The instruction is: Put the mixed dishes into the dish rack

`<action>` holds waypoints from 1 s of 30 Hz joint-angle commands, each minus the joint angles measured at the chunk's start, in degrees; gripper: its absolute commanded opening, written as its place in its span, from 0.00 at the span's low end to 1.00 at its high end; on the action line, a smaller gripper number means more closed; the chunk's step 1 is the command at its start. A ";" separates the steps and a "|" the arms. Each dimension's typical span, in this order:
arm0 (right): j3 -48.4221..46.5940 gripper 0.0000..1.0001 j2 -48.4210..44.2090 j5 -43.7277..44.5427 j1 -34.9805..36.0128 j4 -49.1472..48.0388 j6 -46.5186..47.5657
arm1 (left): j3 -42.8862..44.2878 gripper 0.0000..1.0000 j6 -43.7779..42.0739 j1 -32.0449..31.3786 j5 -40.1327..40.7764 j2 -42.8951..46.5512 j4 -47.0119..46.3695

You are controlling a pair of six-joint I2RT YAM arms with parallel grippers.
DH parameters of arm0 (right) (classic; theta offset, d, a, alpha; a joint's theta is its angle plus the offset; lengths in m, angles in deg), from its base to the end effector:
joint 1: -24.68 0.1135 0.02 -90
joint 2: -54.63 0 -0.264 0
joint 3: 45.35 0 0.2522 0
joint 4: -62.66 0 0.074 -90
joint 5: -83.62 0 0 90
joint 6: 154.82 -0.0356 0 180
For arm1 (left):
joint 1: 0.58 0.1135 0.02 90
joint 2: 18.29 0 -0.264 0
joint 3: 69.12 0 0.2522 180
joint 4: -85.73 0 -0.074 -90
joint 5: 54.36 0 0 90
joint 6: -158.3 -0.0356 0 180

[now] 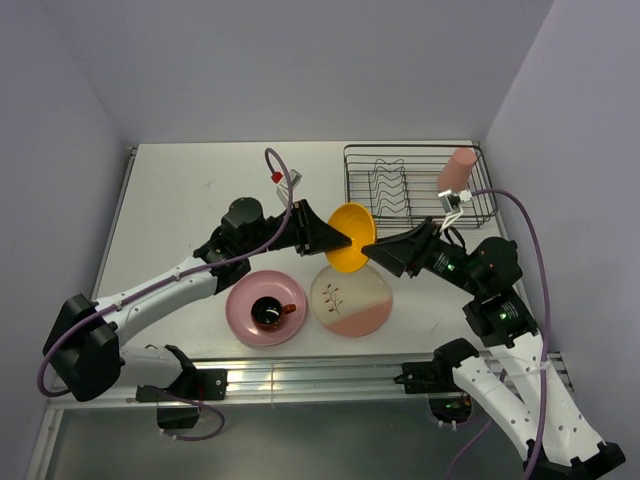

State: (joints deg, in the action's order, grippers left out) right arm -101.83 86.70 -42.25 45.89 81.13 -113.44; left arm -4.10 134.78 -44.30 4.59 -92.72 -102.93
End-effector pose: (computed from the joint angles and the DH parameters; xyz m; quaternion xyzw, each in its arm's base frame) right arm 0.1120 0.0658 0.3685 -0.0713 0.6730 0.5735 0.4615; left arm 0.2059 -0.2223 0.3252 0.0490 0.7094 -0.6641 0.2310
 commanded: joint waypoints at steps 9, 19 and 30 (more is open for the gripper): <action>-1.23 0.00 -0.70 -1.30 1.46 -2.51 0.46 | 0.77 0.70 -1.79 -1.63 -0.59 0.96 -1.84; -2.19 0.00 -0.79 2.74 1.46 2.58 3.53 | -2.48 0.86 -2.05 1.71 -1.56 5.17 -2.29; -6.66 0.00 2.19 8.62 1.46 9.07 8.44 | -3.10 0.92 -8.38 9.97 0.28 10.62 9.31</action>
State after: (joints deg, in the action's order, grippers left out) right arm -103.38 87.86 -37.14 47.05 89.85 -108.20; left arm -7.16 130.23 -35.65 3.89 -84.41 -97.24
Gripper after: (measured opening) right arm 0.698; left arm 0.922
